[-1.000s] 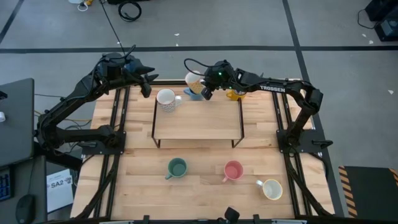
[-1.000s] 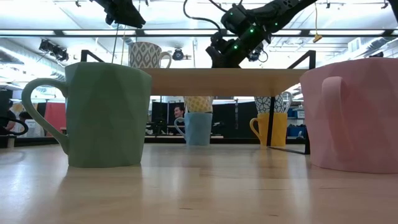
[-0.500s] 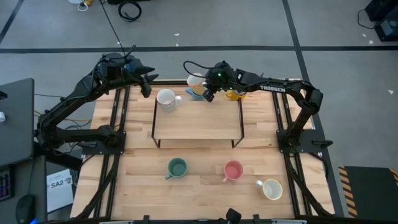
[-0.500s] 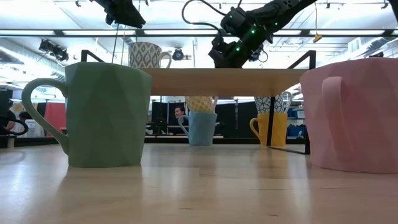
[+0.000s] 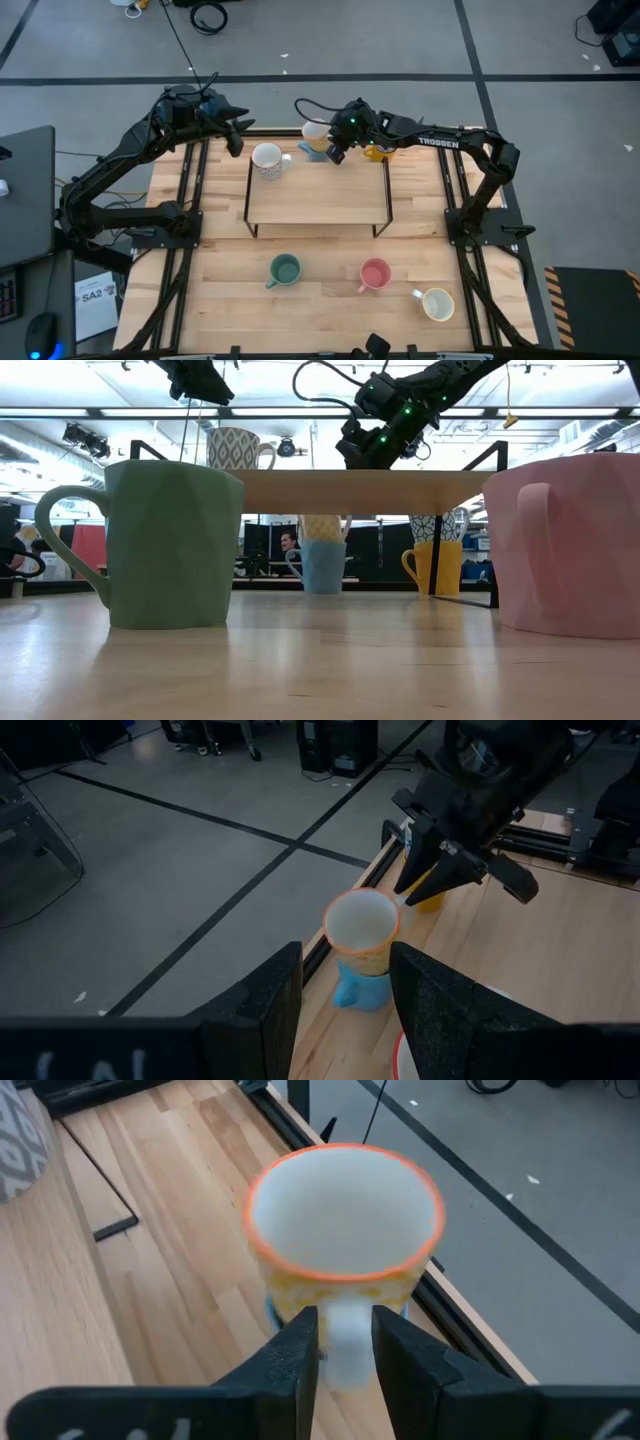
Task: Place coffee mugs
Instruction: Put the yellow patterned mug on the shelf
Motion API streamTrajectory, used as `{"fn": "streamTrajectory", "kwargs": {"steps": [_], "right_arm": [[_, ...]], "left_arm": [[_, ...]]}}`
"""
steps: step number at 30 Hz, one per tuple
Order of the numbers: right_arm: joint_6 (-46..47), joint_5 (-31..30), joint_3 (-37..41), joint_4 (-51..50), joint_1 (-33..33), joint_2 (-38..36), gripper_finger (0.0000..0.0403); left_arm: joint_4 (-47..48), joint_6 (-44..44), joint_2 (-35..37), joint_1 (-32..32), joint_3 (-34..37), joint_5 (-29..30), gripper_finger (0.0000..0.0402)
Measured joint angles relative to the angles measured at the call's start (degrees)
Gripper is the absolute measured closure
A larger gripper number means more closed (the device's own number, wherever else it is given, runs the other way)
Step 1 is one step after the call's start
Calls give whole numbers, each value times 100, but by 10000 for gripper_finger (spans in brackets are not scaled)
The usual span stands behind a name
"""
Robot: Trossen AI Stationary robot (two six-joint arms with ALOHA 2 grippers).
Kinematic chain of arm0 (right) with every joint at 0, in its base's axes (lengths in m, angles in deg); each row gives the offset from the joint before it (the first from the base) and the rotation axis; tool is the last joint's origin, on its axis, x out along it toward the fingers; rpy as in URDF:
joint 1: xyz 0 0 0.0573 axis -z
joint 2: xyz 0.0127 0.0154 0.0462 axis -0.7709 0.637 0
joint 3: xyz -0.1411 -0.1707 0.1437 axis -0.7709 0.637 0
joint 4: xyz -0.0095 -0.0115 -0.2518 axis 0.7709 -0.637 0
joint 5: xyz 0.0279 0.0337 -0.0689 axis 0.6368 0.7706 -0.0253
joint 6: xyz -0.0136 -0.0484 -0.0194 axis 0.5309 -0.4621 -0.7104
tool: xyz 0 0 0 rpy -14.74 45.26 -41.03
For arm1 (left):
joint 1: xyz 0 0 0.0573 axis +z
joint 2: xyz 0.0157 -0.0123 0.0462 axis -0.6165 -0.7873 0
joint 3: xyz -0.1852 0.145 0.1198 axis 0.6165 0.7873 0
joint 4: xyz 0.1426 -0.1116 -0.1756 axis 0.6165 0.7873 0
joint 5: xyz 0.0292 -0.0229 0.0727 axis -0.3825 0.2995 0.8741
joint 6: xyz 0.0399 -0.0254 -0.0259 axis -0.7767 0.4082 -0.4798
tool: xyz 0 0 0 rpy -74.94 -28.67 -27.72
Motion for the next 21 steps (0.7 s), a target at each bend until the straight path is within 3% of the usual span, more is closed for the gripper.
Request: {"fn": "streamTrajectory", "kwargs": {"steps": [11, 21], "right_arm": [[14, 0, 0, 1, 2, 0, 295], [96, -497, 4, 538, 13, 0, 293]], "left_arm": [[0, 0, 0, 0, 0, 1, 242], [0, -4, 0, 0, 0, 2, 242]]}}
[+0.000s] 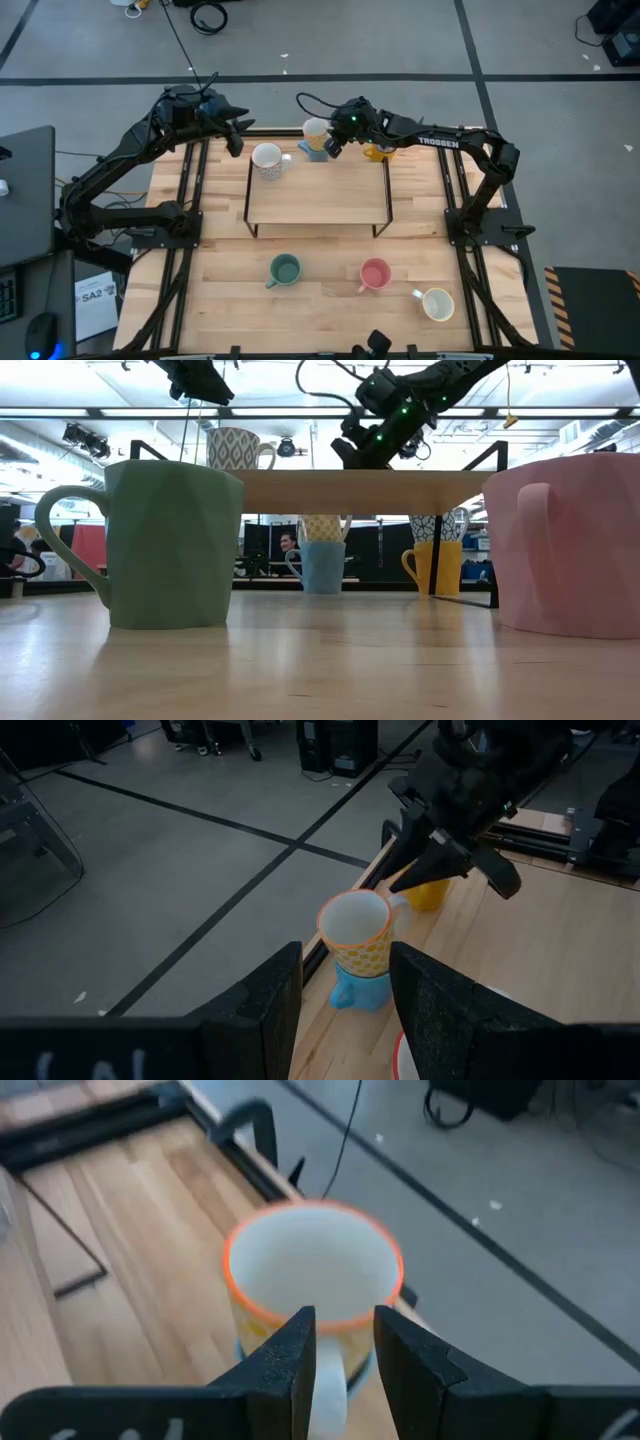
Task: Place coffee mugs
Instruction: Put the yellow patterned mug on the shelf
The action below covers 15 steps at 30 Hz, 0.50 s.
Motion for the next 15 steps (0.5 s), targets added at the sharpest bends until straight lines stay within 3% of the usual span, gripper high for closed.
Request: {"fn": "streamTrajectory", "kwargs": {"steps": [15], "right_arm": [[361, 33, 0, 428, 0, 4, 292]], "left_arm": [[2, 0, 0, 1, 0, -2, 242]]}}
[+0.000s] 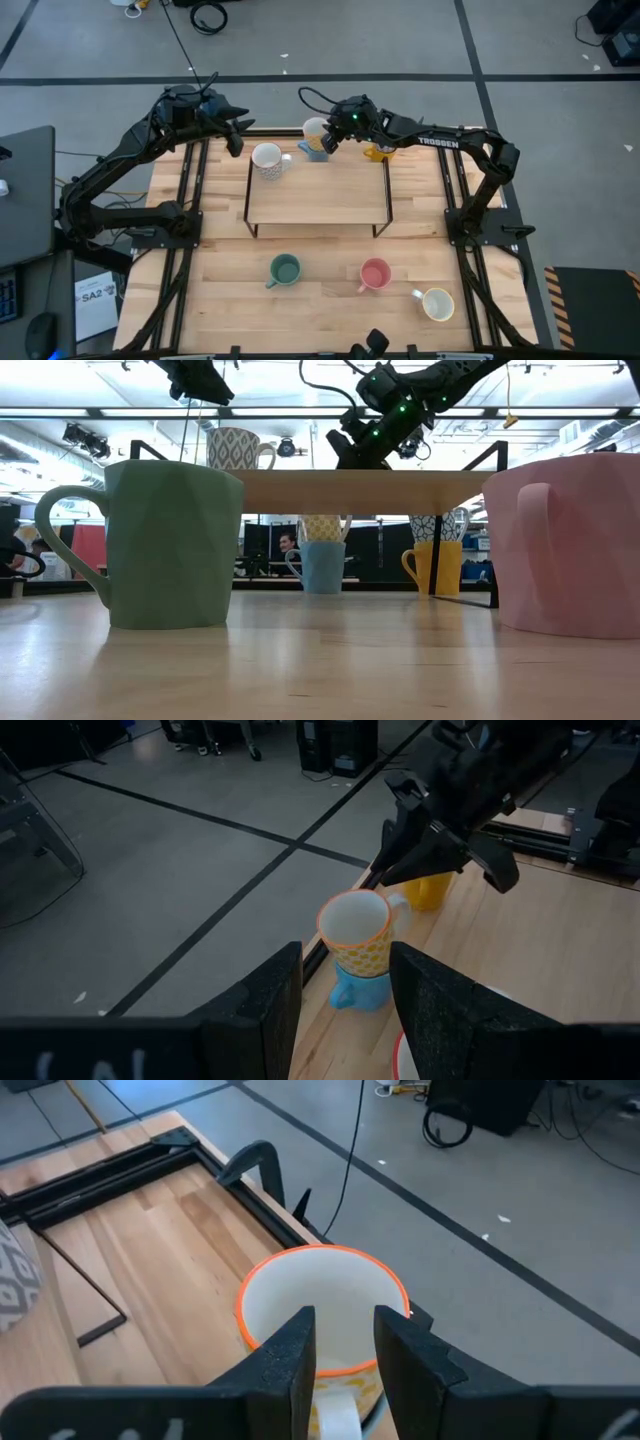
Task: Place coffee mugs
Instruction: Put the yellow patterned mug on the shelf
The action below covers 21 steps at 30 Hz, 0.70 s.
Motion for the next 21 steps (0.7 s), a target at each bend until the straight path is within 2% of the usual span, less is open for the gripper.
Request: {"fn": "streamTrajectory", "kwargs": {"steps": [4, 11, 15, 21], "right_arm": [[-13, 9, 2, 14, 15, 0, 276], [1, 19, 2, 109, 14, 2, 214], [-182, 568, -175, 216, 33, 9, 195], [-615, 1306, -935, -76, 65, 9, 193]], "left_arm": [[0, 0, 0, 0, 0, 2, 242], [0, 0, 0, 0, 0, 2, 242], [2, 2, 0, -2, 0, 2, 242], [4, 2, 0, -2, 0, 2, 242]]}}
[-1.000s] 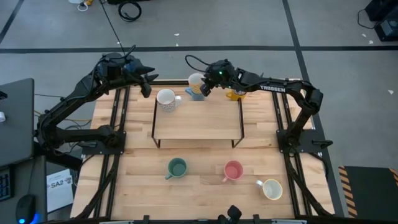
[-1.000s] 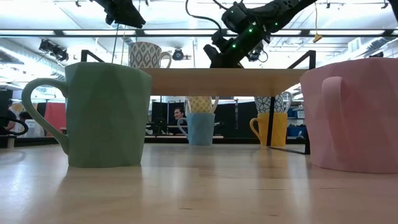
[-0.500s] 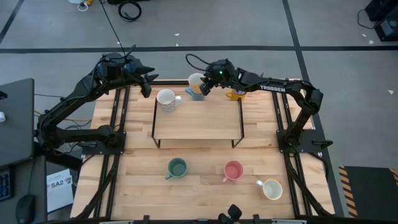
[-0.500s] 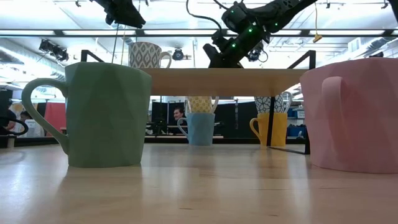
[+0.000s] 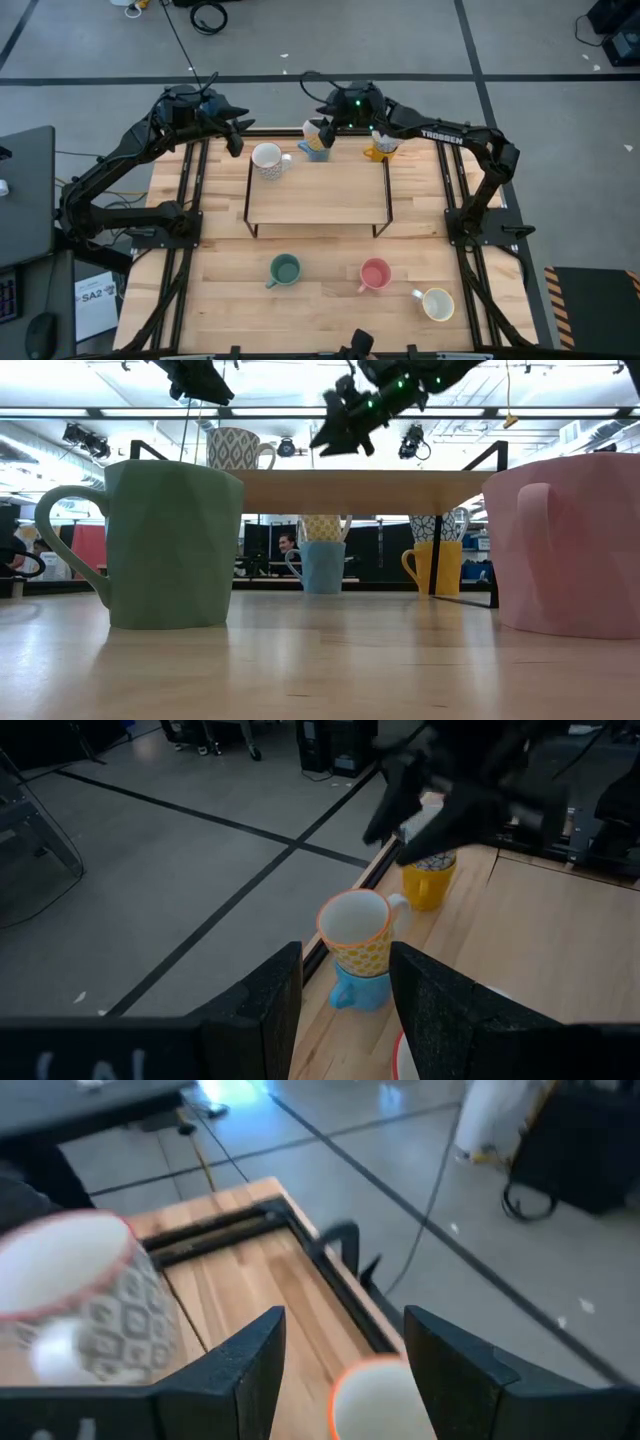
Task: Place coffee mugs
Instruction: Put the yellow patterned mug on the shelf
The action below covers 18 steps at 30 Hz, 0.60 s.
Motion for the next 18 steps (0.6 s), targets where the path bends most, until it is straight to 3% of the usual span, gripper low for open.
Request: {"fn": "streamTrajectory", "kwargs": {"steps": [18], "right_arm": [[-998, 609, -1859, -2485, 328, 1012, 193]], "left_arm": [[-4, 4, 0, -35, 0, -23, 242]]}}
